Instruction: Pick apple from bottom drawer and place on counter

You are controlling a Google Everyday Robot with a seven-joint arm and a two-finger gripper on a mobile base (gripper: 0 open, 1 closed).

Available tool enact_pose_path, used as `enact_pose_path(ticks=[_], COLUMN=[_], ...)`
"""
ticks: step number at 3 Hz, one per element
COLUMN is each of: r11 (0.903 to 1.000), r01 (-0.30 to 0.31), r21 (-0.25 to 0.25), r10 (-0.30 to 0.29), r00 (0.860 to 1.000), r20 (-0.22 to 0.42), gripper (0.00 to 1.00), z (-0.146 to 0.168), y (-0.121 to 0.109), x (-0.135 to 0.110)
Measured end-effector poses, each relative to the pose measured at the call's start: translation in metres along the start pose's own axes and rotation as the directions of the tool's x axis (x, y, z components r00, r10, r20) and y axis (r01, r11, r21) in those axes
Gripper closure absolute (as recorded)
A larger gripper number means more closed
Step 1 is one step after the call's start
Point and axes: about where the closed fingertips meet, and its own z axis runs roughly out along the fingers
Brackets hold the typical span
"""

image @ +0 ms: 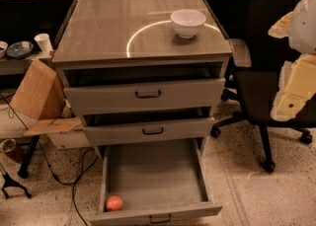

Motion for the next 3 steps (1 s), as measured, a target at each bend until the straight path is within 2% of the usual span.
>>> enact_pose_path(ticks=[1,2,3], r11=[1.0000,0.9993,0.9915], r01=[0.000,-0.034,-0.129], r21=[0.000,0.016,0.020], r10=[0.000,0.034,0.127], r00=[1.000,0.999,0.990], r20=[0.000,0.023,0.063], gripper=[0.00,0.00,0.00], z=[0.000,0.019,0.067], y=[0.000,0.006,0.027], x=[0.000,-0.010,-0.036])
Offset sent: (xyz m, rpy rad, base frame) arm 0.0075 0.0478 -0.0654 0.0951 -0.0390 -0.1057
